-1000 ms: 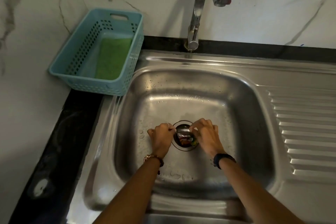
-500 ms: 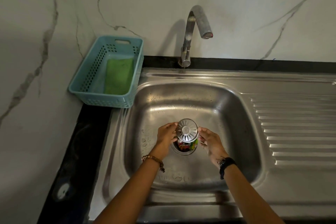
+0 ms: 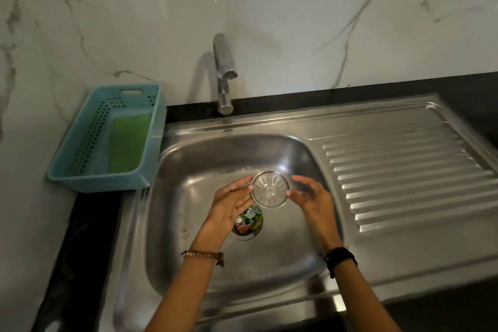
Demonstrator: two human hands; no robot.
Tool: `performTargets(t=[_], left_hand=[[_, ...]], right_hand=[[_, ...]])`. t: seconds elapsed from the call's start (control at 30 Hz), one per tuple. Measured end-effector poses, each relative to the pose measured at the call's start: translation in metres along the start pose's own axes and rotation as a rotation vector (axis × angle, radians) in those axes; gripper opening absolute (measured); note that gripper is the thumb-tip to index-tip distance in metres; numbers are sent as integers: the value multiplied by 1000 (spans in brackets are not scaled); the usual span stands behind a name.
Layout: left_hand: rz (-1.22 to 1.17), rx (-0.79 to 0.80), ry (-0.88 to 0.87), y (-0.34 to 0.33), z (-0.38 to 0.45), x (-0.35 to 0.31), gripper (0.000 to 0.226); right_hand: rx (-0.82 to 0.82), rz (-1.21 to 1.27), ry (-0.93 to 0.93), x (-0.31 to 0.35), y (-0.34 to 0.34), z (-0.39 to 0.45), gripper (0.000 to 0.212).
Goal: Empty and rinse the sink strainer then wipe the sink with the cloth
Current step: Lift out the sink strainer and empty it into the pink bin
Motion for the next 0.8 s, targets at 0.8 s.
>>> performTargets(t=[0.8], left_hand=[[502,-209,-267,-187,140,-13,20]], right_hand=[[-132,-83,-57,10,134,194,27]])
Point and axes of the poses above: each hand's wrist, its own z-axis towards the middle knuckle, its own y-axis out of the back of the hand, x = y × z, the point moved 6 cm from there along z, towards the middle knuckle, and after that the axes turned 5 degrees about -y, right-handed, at the moved point
